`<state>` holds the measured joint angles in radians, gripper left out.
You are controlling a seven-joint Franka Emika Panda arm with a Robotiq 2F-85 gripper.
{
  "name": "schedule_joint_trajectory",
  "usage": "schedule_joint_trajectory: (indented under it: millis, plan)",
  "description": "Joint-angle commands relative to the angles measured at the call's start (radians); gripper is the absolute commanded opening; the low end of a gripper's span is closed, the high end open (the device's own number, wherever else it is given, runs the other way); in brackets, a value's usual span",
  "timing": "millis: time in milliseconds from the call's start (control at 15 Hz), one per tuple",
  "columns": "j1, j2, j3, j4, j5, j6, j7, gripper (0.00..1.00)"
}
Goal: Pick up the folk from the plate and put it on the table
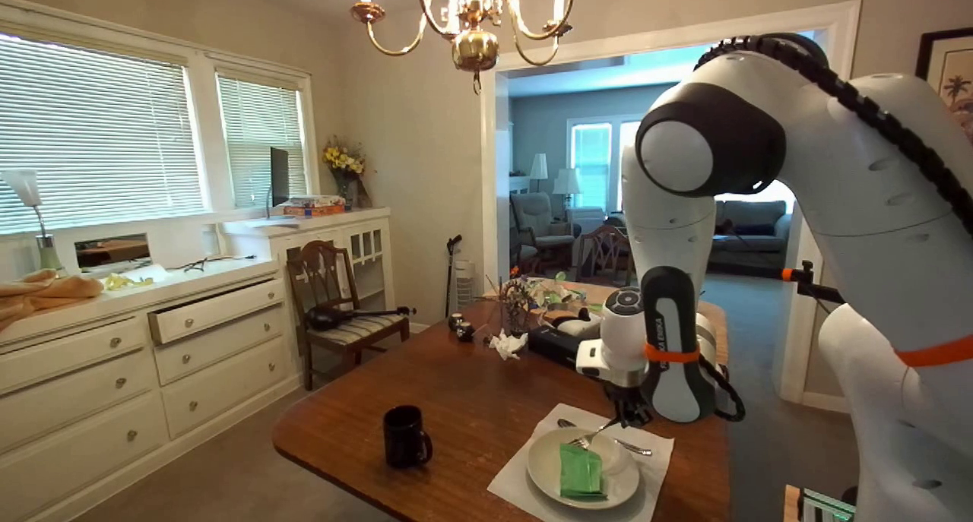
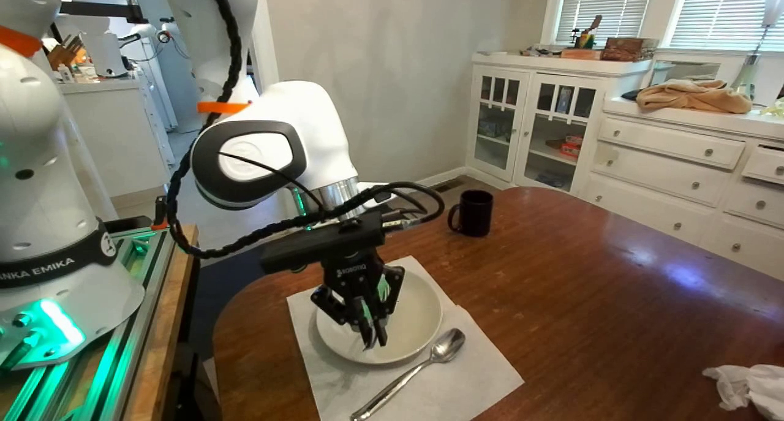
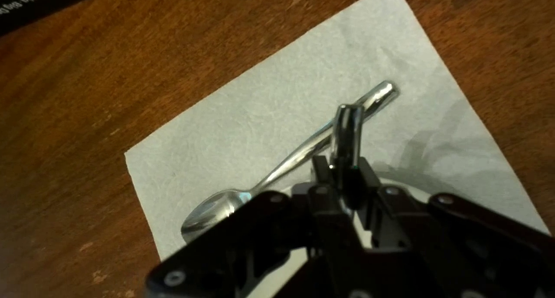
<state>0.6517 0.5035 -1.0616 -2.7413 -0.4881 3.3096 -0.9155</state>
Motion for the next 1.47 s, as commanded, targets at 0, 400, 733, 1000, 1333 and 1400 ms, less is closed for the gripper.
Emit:
schedule_joint_trajectory:
  millis: [0,400,733,1000,1333,1400]
  plan:
    - [-0.037,-0.073,-0.021,-0.009,-0.164,-0.019,0.006,0.04]
    - [-0.095,-0.130,-0.046,-0.006,-0.443,-0.033,0.096,0.04]
    - [-0.136,-0.174,-0.061,-0.007,-0.650,-0.039,0.212,0.04]
    - [-0.162,-0.188,-0.063,-0.005,-0.789,-0.033,0.312,0.04]
    - [-0.190,-0.194,-0.055,-0.003,-0.913,-0.022,0.431,0.04]
    - [-0.193,-0.196,-0.055,-0.005,-0.935,-0.019,0.452,0.04]
